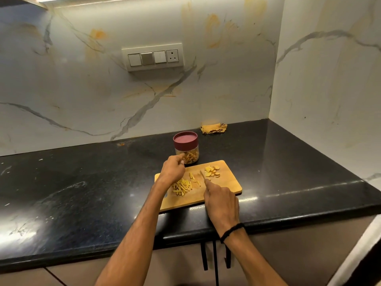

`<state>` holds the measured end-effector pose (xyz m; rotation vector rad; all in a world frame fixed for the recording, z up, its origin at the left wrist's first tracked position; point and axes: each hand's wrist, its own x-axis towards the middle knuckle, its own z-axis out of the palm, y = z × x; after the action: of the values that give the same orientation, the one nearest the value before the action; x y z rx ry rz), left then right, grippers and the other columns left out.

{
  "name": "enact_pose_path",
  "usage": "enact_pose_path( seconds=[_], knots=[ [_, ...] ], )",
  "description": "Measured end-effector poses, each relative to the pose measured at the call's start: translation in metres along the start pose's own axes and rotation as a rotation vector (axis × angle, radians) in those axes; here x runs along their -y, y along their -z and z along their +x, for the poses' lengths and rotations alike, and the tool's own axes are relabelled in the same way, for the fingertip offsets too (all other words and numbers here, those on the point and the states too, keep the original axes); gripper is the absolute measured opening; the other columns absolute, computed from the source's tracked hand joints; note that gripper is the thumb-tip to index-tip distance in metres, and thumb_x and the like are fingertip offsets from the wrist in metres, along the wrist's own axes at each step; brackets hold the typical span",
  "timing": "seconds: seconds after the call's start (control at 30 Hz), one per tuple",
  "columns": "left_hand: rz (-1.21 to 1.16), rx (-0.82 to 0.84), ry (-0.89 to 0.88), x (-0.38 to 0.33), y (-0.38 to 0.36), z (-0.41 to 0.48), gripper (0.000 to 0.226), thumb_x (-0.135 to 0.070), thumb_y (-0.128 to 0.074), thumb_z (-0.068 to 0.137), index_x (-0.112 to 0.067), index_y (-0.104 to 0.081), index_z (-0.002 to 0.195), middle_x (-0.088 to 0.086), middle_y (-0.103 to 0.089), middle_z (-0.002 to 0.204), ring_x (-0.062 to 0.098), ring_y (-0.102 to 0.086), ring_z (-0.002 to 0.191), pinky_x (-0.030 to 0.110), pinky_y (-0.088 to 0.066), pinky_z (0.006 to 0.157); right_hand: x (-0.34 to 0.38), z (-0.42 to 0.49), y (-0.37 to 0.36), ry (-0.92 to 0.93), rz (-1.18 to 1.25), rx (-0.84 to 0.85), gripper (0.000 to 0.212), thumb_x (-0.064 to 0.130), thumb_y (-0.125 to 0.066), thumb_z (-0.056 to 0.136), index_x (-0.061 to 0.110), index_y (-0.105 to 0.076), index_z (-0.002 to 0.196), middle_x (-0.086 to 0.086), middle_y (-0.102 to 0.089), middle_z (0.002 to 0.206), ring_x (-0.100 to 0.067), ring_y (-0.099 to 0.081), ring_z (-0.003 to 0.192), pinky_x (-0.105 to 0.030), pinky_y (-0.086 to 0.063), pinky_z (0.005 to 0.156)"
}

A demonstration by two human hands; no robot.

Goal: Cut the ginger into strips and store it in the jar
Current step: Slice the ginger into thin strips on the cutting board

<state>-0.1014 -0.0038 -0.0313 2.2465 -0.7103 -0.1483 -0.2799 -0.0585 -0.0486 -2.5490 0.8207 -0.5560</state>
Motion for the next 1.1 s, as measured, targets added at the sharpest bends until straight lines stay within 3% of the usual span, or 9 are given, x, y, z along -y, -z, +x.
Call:
enact_pose_path(
  seconds=[0.07, 0.13, 0.2, 0.3, 0.37, 0.53, 0.77, 0.97, 1.1],
  knots=[
    [-0.013, 0.016, -0.003, 0.000, -0.002, 0.001, 0.046, -0.007, -0.044, 0.104, -0.012, -0.043, 0.150, 0.006, -0.045, 0.154, 0.015, -0.055, 0.123, 0.021, -0.050, 0.084, 0.007, -0.009, -0.003, 0.058, 0.020, 0.030, 0.044, 0.030, -0.033, 0.105, 0.033, -0.032, 0.149, 0.005, -0.058, 0.086, -0.009, -0.048, 0.070, -0.020, -0.039, 0.061],
    [-0.024, 0.027, 0.002, 0.002, -0.005, 0.004, 0.047, -0.006, -0.044, 0.104, -0.013, -0.044, 0.150, 0.005, -0.046, 0.153, 0.009, -0.057, 0.112, 0.014, -0.047, 0.068, 0.007, -0.011, -0.005, 0.078, 0.035, 0.020, 0.043, 0.031, -0.034, 0.105, 0.033, -0.035, 0.148, 0.005, -0.062, 0.090, -0.008, -0.048, 0.071, -0.019, -0.037, 0.062],
    [-0.031, 0.036, 0.005, 0.004, -0.006, 0.005, 0.047, -0.006, -0.045, 0.103, -0.014, -0.045, 0.150, 0.004, -0.048, 0.152, 0.007, -0.057, 0.106, 0.014, -0.045, 0.064, 0.001, -0.008, -0.003, 0.022, 0.035, -0.012, 0.043, 0.031, -0.034, 0.105, 0.033, -0.034, 0.148, 0.005, -0.061, 0.088, -0.008, -0.049, 0.070, -0.019, -0.038, 0.060],
    [-0.022, 0.051, 0.002, 0.005, -0.006, 0.004, 0.047, -0.006, -0.047, 0.102, -0.013, -0.046, 0.149, 0.005, -0.049, 0.151, 0.018, -0.054, 0.129, 0.026, -0.052, 0.091, 0.003, -0.014, -0.002, 0.014, 0.006, 0.013, 0.044, 0.030, -0.034, 0.105, 0.031, -0.031, 0.149, 0.006, -0.053, 0.084, -0.009, -0.049, 0.072, -0.020, -0.037, 0.061],
    [-0.019, 0.050, 0.003, 0.004, -0.008, 0.003, 0.046, -0.006, -0.048, 0.102, -0.013, -0.047, 0.147, 0.006, -0.052, 0.149, 0.021, -0.052, 0.133, 0.035, -0.048, 0.105, 0.009, -0.022, -0.005, 0.066, 0.013, 0.021, 0.042, 0.031, -0.035, 0.105, 0.031, -0.033, 0.147, 0.004, -0.056, 0.087, -0.011, -0.056, 0.077, -0.022, -0.038, 0.063],
    [0.036, -0.010, -0.028, 0.000, -0.011, -0.002, 0.033, -0.009, -0.053, 0.101, -0.007, -0.060, 0.133, 0.010, -0.062, 0.135, 0.024, -0.058, 0.124, 0.039, -0.049, 0.103, 0.006, -0.022, -0.008, 0.077, 0.018, -0.024, 0.039, 0.031, -0.035, 0.105, 0.031, -0.038, 0.144, 0.001, -0.066, 0.094, -0.017, -0.064, 0.086, -0.027, -0.045, 0.068],
    [0.094, 0.013, -0.137, -0.015, -0.023, -0.005, 0.044, -0.008, -0.057, 0.099, -0.013, -0.054, 0.142, 0.005, -0.057, 0.144, 0.021, -0.051, 0.134, 0.038, -0.043, 0.112, -0.010, -0.018, 0.003, 0.023, 0.187, -0.115, 0.041, 0.034, -0.042, 0.102, 0.038, -0.042, 0.143, 0.007, -0.056, 0.076, -0.005, -0.047, 0.062, -0.010, -0.026, 0.046],
    [0.233, 0.038, -0.232, -0.029, -0.044, -0.007, 0.061, -0.025, -0.073, 0.091, -0.016, -0.049, 0.147, -0.001, -0.066, 0.132, 0.018, -0.057, 0.124, 0.042, -0.047, 0.106, -0.043, 0.003, 0.013, -0.173, 0.379, -0.248, 0.035, 0.028, -0.051, 0.099, 0.029, -0.057, 0.133, -0.001, -0.068, 0.076, -0.003, -0.046, 0.055, -0.010, -0.029, 0.043],
    [0.284, -0.016, -0.173, -0.032, -0.053, -0.006, 0.062, -0.039, -0.076, 0.086, -0.013, -0.053, 0.138, -0.002, -0.072, 0.112, 0.016, -0.064, 0.106, 0.036, -0.050, 0.088, -0.049, 0.002, 0.015, -0.172, 0.451, -0.258, 0.032, 0.023, -0.052, 0.098, 0.023, -0.062, 0.129, 0.002, -0.063, 0.071, -0.001, -0.046, 0.056, -0.003, -0.036, 0.050]
  ],
)
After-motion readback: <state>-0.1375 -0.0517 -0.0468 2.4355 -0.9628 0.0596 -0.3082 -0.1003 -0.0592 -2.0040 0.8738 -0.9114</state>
